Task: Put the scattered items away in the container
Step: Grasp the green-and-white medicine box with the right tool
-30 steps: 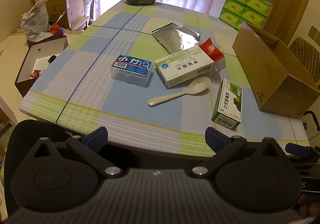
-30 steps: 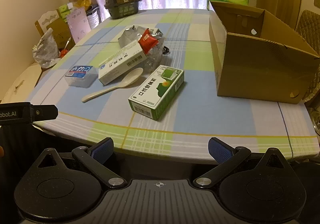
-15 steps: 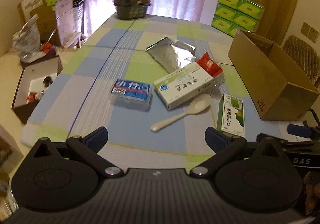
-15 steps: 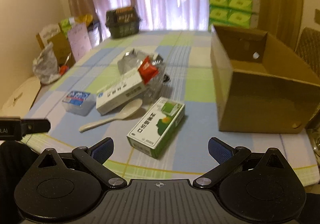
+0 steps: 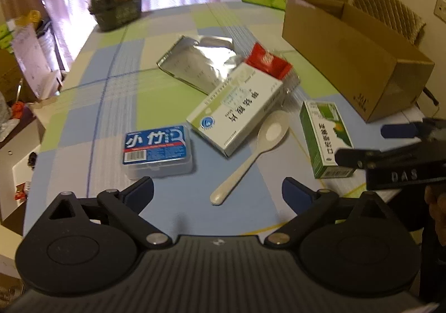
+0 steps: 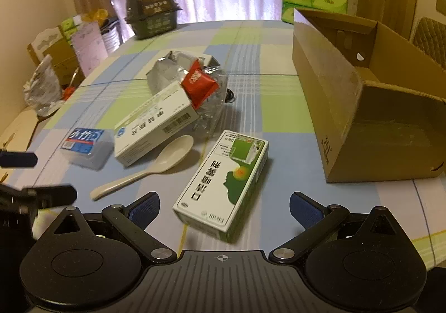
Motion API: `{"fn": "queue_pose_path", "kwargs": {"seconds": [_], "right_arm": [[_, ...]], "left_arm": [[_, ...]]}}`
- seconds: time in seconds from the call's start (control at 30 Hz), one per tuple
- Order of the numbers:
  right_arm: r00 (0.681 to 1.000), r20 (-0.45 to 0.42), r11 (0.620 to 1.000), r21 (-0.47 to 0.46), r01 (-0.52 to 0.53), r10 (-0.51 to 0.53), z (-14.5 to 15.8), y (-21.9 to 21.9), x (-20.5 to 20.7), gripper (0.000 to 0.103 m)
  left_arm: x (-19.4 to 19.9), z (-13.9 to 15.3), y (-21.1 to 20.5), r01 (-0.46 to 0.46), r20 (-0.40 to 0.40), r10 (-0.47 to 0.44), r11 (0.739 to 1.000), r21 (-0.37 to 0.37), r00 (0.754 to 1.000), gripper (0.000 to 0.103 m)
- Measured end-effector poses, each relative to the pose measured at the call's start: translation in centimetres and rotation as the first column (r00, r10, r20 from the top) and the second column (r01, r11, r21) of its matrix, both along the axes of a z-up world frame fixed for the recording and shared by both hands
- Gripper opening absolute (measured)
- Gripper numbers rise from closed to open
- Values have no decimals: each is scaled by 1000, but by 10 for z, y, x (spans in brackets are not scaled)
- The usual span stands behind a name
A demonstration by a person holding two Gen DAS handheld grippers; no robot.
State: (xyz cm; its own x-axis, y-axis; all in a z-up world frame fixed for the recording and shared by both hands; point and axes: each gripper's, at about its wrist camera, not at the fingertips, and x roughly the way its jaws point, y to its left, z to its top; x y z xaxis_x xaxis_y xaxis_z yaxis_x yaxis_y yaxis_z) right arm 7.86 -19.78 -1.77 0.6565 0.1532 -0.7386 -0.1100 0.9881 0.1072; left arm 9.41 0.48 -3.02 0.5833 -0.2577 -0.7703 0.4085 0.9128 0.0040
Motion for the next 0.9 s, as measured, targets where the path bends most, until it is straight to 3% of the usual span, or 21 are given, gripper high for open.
{"fn": "queue_pose_path", "kwargs": {"seconds": [0.27,0.3,0.33,0.53,0.57,0.67,0.9], "right_arm": [[999,-29,1000,-13,15,-15,-17,7,23,103],[1000,-29,1000,-23,5,-6,-18,9,25,99],[999,-32,1000,-26,-12,11,-20,10,27,80],[998,-54,998,-53,-21,18,-27,9,36,76],[998,-56,998,-55,-16,13,-27,7,36,68],[998,-53,998,-56,-25,22,-25,-1,34,58],[997,-59,998,-41,-44,41,-22,-20,17,58]], "left_arm": [[21,-20,-6,31,-36,-32,999,-18,999,92],[23,-23,-8,38,-35,-38,999,-7,999,92],[26,-26,-10,45,-33,-45,999,8,998,92],[40,-38,-15,84,-43,-82,996,41,996,84],[41,-40,-16,92,-47,-90,995,43,995,83],[44,-45,-22,118,-51,-116,991,54,992,81],[45,-53,-37,168,-54,-163,981,101,985,56]]}}
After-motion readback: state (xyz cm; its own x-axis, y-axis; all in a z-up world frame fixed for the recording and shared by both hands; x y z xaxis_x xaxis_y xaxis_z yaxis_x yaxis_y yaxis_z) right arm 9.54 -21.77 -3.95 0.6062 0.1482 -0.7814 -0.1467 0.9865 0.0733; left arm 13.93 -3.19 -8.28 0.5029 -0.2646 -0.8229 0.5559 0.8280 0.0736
